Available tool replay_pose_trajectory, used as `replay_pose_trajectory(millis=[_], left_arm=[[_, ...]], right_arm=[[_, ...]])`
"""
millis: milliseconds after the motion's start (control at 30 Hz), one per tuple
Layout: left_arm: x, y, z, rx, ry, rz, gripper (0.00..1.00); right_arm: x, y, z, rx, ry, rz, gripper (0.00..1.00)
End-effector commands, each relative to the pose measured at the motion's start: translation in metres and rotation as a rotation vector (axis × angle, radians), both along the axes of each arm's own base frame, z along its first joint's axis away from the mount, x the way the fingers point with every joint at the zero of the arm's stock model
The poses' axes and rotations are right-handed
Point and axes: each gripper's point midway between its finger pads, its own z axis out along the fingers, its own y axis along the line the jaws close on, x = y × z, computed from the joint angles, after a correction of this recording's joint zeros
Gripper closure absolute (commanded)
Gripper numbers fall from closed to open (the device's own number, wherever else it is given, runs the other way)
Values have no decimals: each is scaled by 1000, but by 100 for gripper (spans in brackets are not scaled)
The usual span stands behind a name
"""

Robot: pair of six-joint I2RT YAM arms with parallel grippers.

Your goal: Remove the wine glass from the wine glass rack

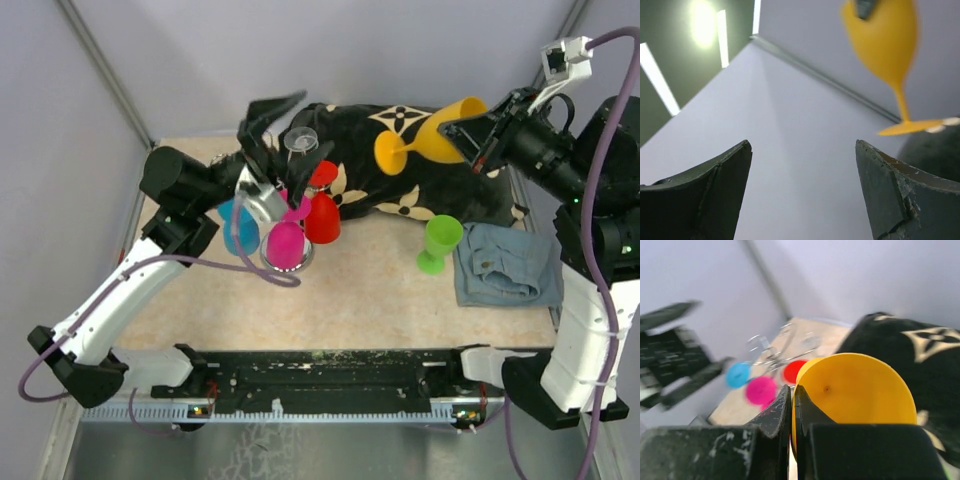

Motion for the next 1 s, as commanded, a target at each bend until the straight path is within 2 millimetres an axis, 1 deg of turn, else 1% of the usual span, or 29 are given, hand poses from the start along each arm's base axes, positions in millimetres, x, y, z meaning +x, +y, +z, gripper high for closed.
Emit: replay_pose_trajectory(millis=[0, 67, 100, 133, 167, 233, 267, 333, 400, 433, 567, 700, 833, 967], left_arm=[[31, 56, 105, -438, 24, 238, 11], [51, 82, 124, -548, 69, 344, 8], [63, 98, 129, -598, 100, 408, 7], [74, 111, 131, -626, 125, 456, 7], [80, 122, 134, -649, 142, 488, 7], [93, 144, 132, -681, 185, 557, 8], [99, 154, 132, -698, 209, 585, 8], [111, 173, 128, -729, 262, 636, 9], [119, 187, 124, -736, 294, 677, 9], [121, 193, 122, -740, 301, 694, 10], [128, 203, 113, -730, 332, 748, 10], [135, 208, 102, -719, 377, 778, 10], [144, 208, 90, -712, 428, 795, 11], [150, 207, 82, -704, 469, 801, 11]], right_arm=[[76, -67, -20, -59, 27, -472, 100], [91, -76, -37, -96, 57, -532, 100], [97, -78, -45, -109, 72, -544, 100], [102, -79, -54, -125, 86, -554, 100], [106, -80, -64, -142, 105, -566, 100], [111, -80, -76, -185, 117, -589, 100], [113, -77, -81, -207, 122, -593, 100], [116, -65, -92, -247, 134, -585, 100], [118, -49, -106, -272, 151, -563, 100], [120, -44, -113, -284, 161, -564, 100], [121, -29, -140, -324, 205, -568, 100], [115, -6, -167, -392, 230, -562, 100], [111, 14, -217, -440, 303, -532, 100], [106, 18, -259, -445, 369, -527, 100]])
